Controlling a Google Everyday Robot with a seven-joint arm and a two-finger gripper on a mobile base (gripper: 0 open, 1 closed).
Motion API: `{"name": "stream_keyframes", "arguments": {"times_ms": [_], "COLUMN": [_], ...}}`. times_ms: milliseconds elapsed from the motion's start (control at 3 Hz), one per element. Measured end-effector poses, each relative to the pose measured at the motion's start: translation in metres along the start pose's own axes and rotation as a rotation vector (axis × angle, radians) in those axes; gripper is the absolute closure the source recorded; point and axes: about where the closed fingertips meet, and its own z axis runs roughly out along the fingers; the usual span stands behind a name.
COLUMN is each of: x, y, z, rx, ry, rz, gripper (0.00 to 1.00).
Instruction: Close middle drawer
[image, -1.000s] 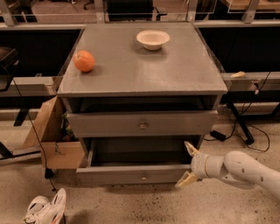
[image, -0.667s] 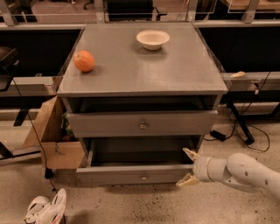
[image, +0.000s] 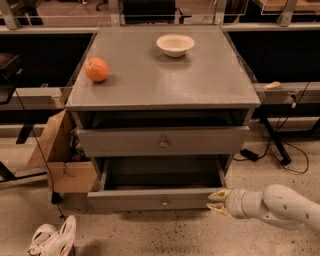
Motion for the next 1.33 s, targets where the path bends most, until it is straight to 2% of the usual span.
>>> {"name": "stream_keyframes", "arguments": {"times_ms": [333, 667, 1333], "x": [0.018, 0.022, 0.016], "y": [0.007, -0.007, -0.009], "z": [0.022, 0.058, 0.065], "rx": [-0.024, -0.017, -0.006], "ry": [-0.015, -0.036, -0.045], "rz": [0.041, 0.062, 0.060], "gripper": [0.88, 1.00, 1.00]}}
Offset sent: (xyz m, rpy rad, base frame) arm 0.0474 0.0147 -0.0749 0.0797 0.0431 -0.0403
